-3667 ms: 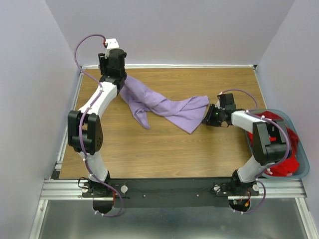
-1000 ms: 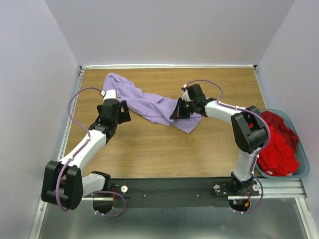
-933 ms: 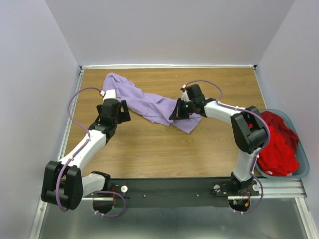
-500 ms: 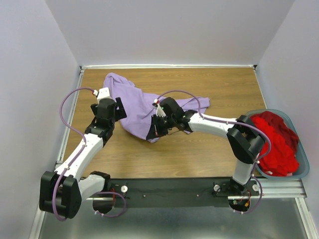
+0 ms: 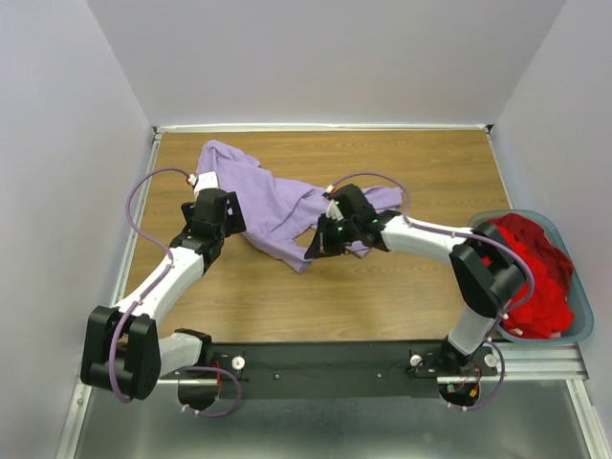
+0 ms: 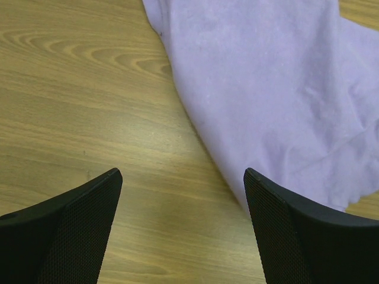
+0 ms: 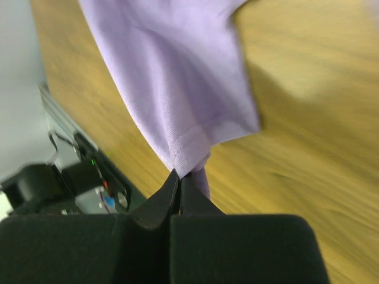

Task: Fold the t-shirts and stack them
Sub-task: Flatten the tshirt out

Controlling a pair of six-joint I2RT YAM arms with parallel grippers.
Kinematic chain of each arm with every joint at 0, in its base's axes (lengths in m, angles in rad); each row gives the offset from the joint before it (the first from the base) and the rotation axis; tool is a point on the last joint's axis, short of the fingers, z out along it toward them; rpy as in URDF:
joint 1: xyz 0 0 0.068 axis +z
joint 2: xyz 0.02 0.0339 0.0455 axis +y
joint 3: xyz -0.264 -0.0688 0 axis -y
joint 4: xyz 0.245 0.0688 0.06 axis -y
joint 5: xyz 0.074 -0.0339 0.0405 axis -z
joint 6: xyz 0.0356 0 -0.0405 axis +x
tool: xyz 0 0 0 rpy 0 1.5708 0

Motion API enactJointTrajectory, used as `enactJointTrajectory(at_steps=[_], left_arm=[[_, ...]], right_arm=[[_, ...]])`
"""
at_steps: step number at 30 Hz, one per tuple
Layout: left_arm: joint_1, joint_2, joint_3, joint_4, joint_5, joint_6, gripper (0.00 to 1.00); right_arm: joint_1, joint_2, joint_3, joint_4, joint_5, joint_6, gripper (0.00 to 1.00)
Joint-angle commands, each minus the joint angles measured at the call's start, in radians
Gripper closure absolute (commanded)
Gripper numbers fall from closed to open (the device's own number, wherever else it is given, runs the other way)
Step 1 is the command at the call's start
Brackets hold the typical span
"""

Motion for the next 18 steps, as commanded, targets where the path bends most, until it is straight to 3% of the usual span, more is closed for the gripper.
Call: enactJointTrajectory(at_steps=[1, 7, 18], left_arm=[[0.005, 0.007, 0.021, -0.008, 0.018, -0.015, 0.09], [0.005, 0.064, 0.033, 0.013, 0.070, -0.058, 0.10], [-0.004, 0.301, 0.076, 0.139, 0.238, -0.224, 0.18]], right_arm=[[-0.121, -0.124, -0.069, -0.012, 0.074, -0.017, 0.99], [-0.240, -0.141, -0.152, -0.019, 0.088, -0.057, 0.99], [-0.252, -0.044, -0.110, -0.016, 0.045, -0.099, 0.99]])
